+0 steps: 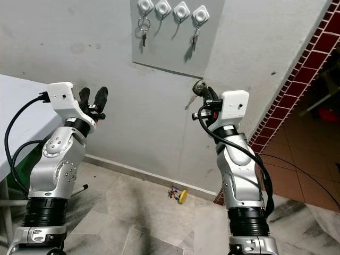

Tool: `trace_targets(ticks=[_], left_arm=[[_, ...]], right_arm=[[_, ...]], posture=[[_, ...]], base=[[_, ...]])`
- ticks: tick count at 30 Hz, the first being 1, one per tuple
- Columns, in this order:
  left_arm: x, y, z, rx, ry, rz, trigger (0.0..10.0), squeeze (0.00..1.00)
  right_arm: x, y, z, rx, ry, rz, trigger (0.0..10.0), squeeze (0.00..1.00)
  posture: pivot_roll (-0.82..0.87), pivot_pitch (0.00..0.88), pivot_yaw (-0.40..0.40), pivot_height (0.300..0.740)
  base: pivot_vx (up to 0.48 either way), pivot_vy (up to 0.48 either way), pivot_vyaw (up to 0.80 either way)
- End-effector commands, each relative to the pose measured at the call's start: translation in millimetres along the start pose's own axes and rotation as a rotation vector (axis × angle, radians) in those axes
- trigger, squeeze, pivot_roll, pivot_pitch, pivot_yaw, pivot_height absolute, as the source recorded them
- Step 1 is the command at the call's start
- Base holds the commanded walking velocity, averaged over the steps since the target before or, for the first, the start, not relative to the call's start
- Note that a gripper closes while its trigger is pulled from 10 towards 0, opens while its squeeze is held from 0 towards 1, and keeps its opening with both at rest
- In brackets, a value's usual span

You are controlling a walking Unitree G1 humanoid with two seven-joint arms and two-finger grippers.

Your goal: Hang keys on a hook

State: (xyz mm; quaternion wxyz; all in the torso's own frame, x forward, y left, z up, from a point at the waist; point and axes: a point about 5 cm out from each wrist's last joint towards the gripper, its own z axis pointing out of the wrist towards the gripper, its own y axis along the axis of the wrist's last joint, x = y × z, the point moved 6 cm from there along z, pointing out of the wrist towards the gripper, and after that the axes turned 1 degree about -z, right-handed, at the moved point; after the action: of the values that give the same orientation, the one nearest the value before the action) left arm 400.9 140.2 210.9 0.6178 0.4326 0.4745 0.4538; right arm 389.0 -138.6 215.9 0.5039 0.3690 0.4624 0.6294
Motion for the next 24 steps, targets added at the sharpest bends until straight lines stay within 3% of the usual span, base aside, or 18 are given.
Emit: trace_targets(ticks=[1,7,24], left_arm=[[-3.4,3.0,1.6,-0.007,-0.017,-0.008,10.0,0.0],[-3.3,3.0,1.2,-0.007,-0.018,-0.011,10.0,0.0],[3.5,2.3,-1.1,-0.004,0.009,-0.017,10.0,0.0]], right_arm=[[0.1,7.3,0.8,-0.022,0.004,-0.01,10.0,0.0],[0.2,6.7,-0.1,-0.02,0.003,-0.006,10.0,0.0],[3.0,4.9,-1.6,-0.013,0.02,-0.007,10.0,0.0]], posture=[[-0.01,0.028,-0.072,0.74],[-0.01,0.03,-0.07,0.74],[-0.01,0.041,-0.077,0.74]], base=[[0.247,0.0,0.0],[0.281,0.0,0.0],[0.297,0.323,0.0]])
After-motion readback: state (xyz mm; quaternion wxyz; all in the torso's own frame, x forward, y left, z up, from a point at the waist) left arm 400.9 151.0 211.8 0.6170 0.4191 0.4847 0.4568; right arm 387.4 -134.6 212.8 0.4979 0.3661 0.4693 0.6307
